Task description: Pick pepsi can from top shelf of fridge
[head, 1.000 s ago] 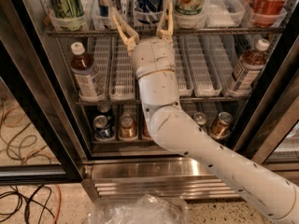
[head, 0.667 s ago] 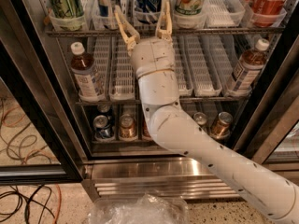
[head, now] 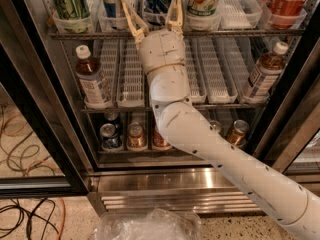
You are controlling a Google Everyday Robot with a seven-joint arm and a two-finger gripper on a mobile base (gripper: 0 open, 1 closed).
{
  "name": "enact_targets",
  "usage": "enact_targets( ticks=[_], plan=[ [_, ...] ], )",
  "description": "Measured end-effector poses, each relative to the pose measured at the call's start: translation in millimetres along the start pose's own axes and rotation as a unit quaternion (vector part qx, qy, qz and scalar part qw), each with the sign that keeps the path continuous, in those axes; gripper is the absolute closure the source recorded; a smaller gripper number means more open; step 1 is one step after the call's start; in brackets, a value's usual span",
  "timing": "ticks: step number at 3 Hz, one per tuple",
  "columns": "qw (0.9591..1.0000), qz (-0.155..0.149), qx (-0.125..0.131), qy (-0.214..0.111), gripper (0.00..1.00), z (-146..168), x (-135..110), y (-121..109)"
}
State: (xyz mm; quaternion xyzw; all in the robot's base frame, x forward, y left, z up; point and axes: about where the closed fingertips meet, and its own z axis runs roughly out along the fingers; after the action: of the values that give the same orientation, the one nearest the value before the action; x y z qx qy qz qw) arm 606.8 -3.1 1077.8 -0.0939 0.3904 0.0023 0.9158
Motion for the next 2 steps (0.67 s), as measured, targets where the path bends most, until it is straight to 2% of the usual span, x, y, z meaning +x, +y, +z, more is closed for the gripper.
enact_targets(
  ticks=[1,2],
  plan=[
    [0.9999,-0.006,0.014,0.003,0.32,1.8,4.1,-3.8],
    [0.9987,-0.011,0.047,0.016,0.32,-3.9,7.5,-10.8]
  ],
)
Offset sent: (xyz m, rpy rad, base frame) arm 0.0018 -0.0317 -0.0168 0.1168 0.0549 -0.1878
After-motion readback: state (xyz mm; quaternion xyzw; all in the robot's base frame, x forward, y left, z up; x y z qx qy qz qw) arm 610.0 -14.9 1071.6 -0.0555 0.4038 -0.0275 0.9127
